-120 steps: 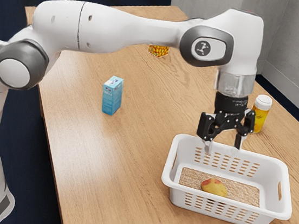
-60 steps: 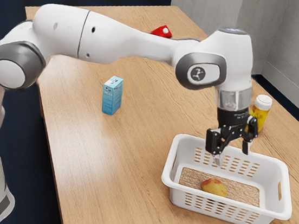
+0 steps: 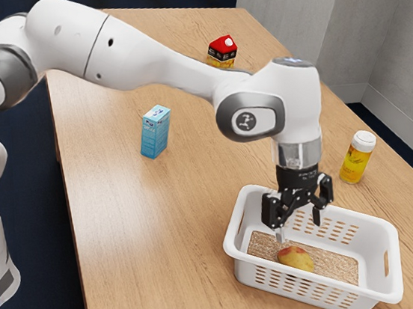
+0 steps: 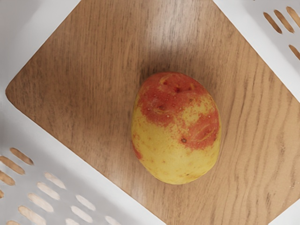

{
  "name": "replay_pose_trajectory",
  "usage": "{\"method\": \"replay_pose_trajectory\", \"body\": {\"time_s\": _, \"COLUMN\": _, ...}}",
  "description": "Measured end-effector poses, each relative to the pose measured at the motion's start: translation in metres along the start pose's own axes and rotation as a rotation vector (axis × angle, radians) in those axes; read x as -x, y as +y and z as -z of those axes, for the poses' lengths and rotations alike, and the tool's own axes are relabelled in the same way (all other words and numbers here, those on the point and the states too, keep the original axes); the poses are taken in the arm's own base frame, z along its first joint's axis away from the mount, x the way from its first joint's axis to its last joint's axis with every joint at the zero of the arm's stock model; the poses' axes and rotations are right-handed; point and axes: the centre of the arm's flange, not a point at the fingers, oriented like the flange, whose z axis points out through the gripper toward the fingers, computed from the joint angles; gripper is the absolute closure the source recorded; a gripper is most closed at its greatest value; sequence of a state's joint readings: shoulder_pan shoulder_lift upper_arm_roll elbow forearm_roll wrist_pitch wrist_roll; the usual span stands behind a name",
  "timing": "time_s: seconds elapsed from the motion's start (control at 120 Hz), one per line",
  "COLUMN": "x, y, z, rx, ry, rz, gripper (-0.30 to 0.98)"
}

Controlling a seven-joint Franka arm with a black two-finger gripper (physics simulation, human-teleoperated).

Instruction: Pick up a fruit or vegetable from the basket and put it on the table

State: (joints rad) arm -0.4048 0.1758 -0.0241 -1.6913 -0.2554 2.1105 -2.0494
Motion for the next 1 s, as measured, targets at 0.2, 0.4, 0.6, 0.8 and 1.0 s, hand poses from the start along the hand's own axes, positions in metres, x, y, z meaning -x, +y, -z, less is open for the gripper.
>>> {"method": "replay_pose_trajectory", "body": {"time_s": 0.2, "x": 0.000, "y": -0.006, "z": -0.013, "rx": -0.015, "ry": 0.004, "rz": 0.000, "gripper": 0.00}}
{"method": "replay_pose_trajectory", "body": {"time_s": 0.4, "x": 0.004, "y": -0.005, "z": -0.029, "rx": -0.018, "ry": -0.006, "rz": 0.005, "gripper": 0.00}}
{"method": "replay_pose_trajectory", "body": {"time_s": 0.6, "x": -0.003, "y": 0.002, "z": -0.032, "rx": -0.008, "ry": -0.010, "rz": 0.020, "gripper": 0.00}}
{"method": "replay_pose_trajectory", "body": {"time_s": 0.8, "x": -0.011, "y": 0.008, "z": -0.042, "rx": -0.018, "ry": -0.005, "rz": 0.039, "gripper": 0.00}}
{"method": "replay_pose_trajectory", "body": {"time_s": 1.0, "x": -0.016, "y": 0.011, "z": -0.057, "rx": -0.039, "ry": -0.002, "rz": 0.054, "gripper": 0.00}}
